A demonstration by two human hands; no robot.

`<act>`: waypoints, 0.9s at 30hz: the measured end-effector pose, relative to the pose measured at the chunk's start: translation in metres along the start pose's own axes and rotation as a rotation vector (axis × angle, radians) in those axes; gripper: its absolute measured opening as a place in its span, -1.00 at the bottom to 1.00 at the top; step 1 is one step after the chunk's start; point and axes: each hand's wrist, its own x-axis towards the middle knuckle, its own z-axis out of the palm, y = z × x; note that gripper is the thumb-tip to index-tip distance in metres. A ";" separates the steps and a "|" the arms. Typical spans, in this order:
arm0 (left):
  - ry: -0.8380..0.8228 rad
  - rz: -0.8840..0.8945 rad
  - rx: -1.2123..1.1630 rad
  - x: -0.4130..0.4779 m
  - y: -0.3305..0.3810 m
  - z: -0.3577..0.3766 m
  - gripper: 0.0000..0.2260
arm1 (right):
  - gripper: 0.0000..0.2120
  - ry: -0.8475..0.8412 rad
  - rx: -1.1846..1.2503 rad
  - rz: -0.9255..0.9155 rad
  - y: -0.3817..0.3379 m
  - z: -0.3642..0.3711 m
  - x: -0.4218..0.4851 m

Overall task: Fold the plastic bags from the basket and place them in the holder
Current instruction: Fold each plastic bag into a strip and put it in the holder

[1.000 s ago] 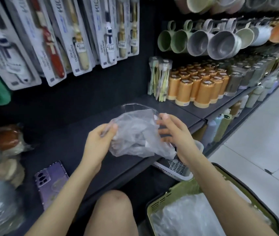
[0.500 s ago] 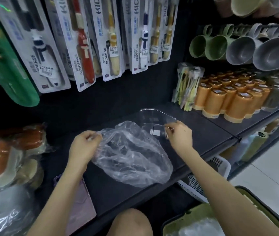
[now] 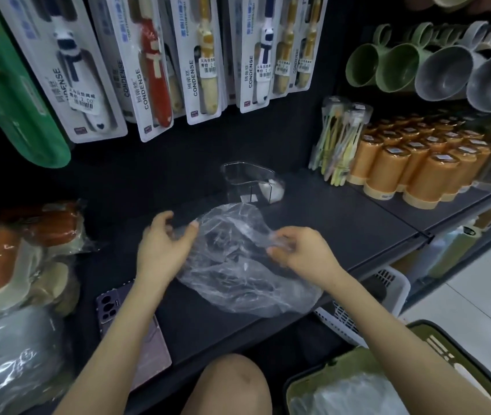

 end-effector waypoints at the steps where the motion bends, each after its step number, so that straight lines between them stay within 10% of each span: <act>1: 0.122 0.130 0.084 -0.009 0.004 0.000 -0.52 | -0.92 0.057 0.127 0.023 -0.002 0.001 -0.004; 5: -0.024 0.726 0.180 -0.059 0.030 0.013 -0.44 | -0.95 0.116 0.637 0.170 -0.018 -0.003 -0.013; 9: -0.347 0.668 0.107 -0.073 0.024 0.037 -0.51 | -0.94 0.096 0.865 0.285 -0.023 -0.015 -0.014; 12: -0.228 0.536 -0.186 -0.064 0.019 0.039 -0.85 | -0.92 0.184 0.909 0.407 -0.012 -0.032 -0.017; 17: -0.170 0.207 -0.499 -0.046 0.031 0.027 -0.75 | -0.88 0.265 0.999 0.535 0.014 -0.061 -0.026; 23: -0.054 0.234 -0.514 -0.037 0.045 0.026 -0.72 | -0.65 0.554 0.507 0.211 -0.013 -0.055 -0.056; 27: 0.023 0.282 -0.481 -0.037 0.056 0.030 -0.73 | -0.24 0.200 0.441 0.102 -0.052 -0.027 -0.076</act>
